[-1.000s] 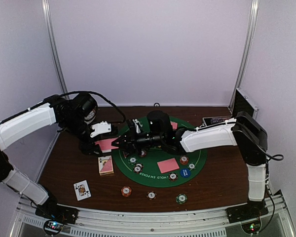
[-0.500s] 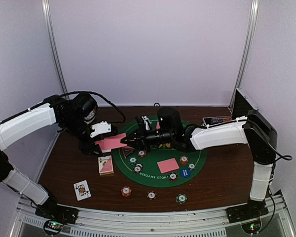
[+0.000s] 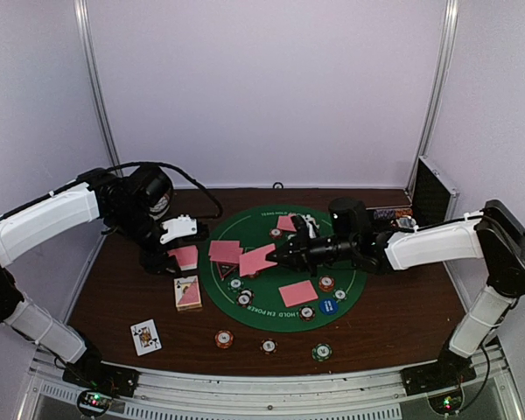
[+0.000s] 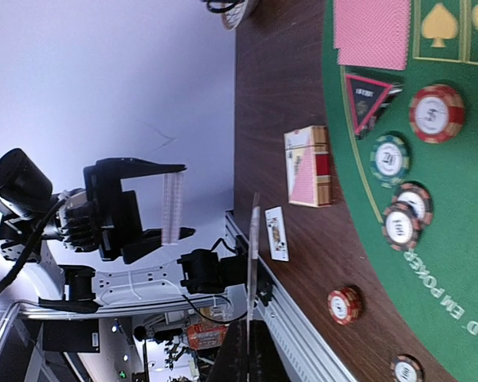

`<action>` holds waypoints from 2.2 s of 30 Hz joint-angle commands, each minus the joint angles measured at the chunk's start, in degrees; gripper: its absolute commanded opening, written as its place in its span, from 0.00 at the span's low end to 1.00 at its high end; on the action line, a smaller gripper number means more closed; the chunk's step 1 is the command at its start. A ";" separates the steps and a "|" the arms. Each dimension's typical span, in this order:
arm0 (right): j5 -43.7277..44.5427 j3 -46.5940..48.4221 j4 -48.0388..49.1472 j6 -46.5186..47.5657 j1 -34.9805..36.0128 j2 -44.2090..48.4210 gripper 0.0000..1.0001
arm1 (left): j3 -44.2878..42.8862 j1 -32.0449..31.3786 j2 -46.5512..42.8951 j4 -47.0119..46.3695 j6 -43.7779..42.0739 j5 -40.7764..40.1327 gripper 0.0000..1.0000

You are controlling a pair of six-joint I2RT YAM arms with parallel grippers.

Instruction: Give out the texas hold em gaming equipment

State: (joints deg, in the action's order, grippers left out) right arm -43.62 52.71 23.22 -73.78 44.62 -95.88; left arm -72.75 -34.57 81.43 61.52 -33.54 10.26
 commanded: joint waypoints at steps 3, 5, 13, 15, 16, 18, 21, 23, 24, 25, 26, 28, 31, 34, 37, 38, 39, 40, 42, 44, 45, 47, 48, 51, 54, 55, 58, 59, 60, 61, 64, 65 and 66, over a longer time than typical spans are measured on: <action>-0.69 -8.29 -9.86 7.90 -5.17 6.96 0.00 | -0.46 0.20 -0.53 -1.03 -0.85 0.86 0.22; -0.12 -9.77 -13.72 10.84 -6.74 8.53 0.00 | -0.59 0.20 -0.48 -1.03 -0.72 0.97 0.22; 2.28 -12.19 -18.84 15.40 -9.20 9.13 0.00 | -1.25 0.20 -0.19 -0.78 -0.65 1.11 0.22; 2.39 -12.06 -18.11 15.27 -9.20 7.74 0.00 | -1.25 0.20 -0.28 -0.67 -0.52 1.27 0.22; 2.59 -11.95 -17.86 15.34 -9.20 7.12 0.00 | -1.25 0.20 -0.30 -0.58 -0.49 1.30 0.22; 3.38 -11.40 -18.31 15.83 -9.07 6.15 0.00 | -1.18 0.20 -0.47 -0.47 -0.56 1.34 0.22; 5.58 -9.66 -21.41 17.69 -8.56 5.45 0.00 | -1.07 0.20 -0.81 -0.35 -0.64 1.25 0.22; 6.98 -8.38 -23.60 19.19 -7.93 5.02 0.00 | -1.16 0.20 -0.82 -0.17 -0.67 1.30 0.22; 7.64 -7.74 -25.26 20.01 -7.68 4.75 0.01 | -1.23 0.20 -0.79 -0.09 -0.66 1.41 0.22; 8.21 -7.18 -26.62 20.67 -7.35 4.46 0.03 | -1.25 0.20 -0.82 -0.15 -0.65 1.44 0.22; 8.68 -6.70 -27.87 21.36 -7.16 4.27 0.05 | -1.25 0.20 -0.75 -0.17 -0.69 1.49 0.22; 9.68 -6.15 -29.69 22.34 -6.94 4.31 0.11 | -1.18 0.20 -0.82 -0.12 -0.73 1.54 0.22; 11.80 -5.95 -32.50 24.01 -6.92 5.44 0.22 | -1.17 0.20 -0.72 -0.14 -0.69 1.52 0.22; 13.93 -5.05 -36.42 25.87 -6.92 6.92 0.33 | -1.20 0.20 -0.76 -0.07 -0.71 1.72 0.22; 15.63 -3.55 -40.18 27.29 -6.92 8.73 0.41 | -1.33 0.25 -0.78 0.02 -0.69 1.76 0.22; 16.31 -2.87 -41.66 27.84 -6.92 9.30 0.43 | -1.34 0.21 -0.81 0.04 -0.73 1.83 0.22; 16.98 -1.95 -43.05 28.50 -6.92 9.83 0.45 | -1.30 0.20 -0.83 0.01 -0.74 1.86 0.22; 17.53 -1.08 -44.07 29.06 -6.92 10.23 0.45 | -1.26 0.20 -0.82 0.04 -0.74 1.83 0.22; 18.10 0.52 -45.41 29.51 -6.92 11.01 0.47 | -1.23 0.20 -0.78 0.04 -0.73 1.90 0.22; 18.21 1.93 -45.74 29.70 -6.79 11.30 0.48 | -1.17 0.20 -0.76 0.02 -0.67 1.83 0.22; 18.11 2.63 -45.87 29.74 -6.70 11.32 0.49 | -1.12 0.20 -0.82 0.05 -0.71 1.80 0.22; 18.19 4.33 -45.72 29.76 -6.01 11.08 0.52 | -1.08 0.20 -0.90 0.08 -0.74 1.78 0.22; 18.09 5.20 -45.34 29.61 -5.43 10.87 0.54 | -1.01 0.20 -0.91 0.08 -0.69 1.66 0.22; 17.13 7.82 -44.31 29.18 -4.11 9.24 0.58 | -0.85 0.20 -0.89 0.09 -0.74 1.59 0.22; 15.56 8.49 -42.72 28.52 -3.22 6.50 0.59 | -0.75 0.20 -0.97 0.02 -0.72 1.63 0.22; 15.60 8.73 -42.45 28.58 -2.88 5.26 0.59 | -0.73 0.20 -0.99 0.09 -0.74 1.67 0.22; 15.70 10.14 -41.86 29.33 -1.89 1.76 0.59 | -0.71 0.20 -0.94 0.03 -0.73 1.77 0.22; 15.52 11.29 -41.53 29.25 -1.71 0.74 0.59 | -0.72 0.20 -0.99 0.08 -0.78 1.73 0.22; 15.09 12.07 -40.73 28.97 -1.42 0.01 0.59 | -0.73 0.20 -1.01 0.05 -0.81 1.67 0.22; 14.48 12.86 -39.46 28.40 -0.99 -0.54 0.59 | -0.73 0.20 -0.99 0.07 -0.82 1.57 0.22; 11.99 16.08 -35.62 26.07 1.04 -2.03 0.61 | -0.73 0.20 -0.99 0.03 -0.85 1.49 0.22; 11.01 17.29 -34.45 25.02 2.13 -2.60 0.63 | -0.73 0.20 -0.88 0.09 -0.91 1.50 0.22; 10.13 18.25 -32.75 23.90 3.08 -3.15 0.65 | -0.73 0.20 -0.84 0.05 -0.85 1.51 0.22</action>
State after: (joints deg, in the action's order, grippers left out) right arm -29.50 65.49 -17.50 -46.57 44.45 -98.19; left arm -72.75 -34.57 81.43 61.65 -33.56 10.92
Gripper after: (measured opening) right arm 0.618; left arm 0.656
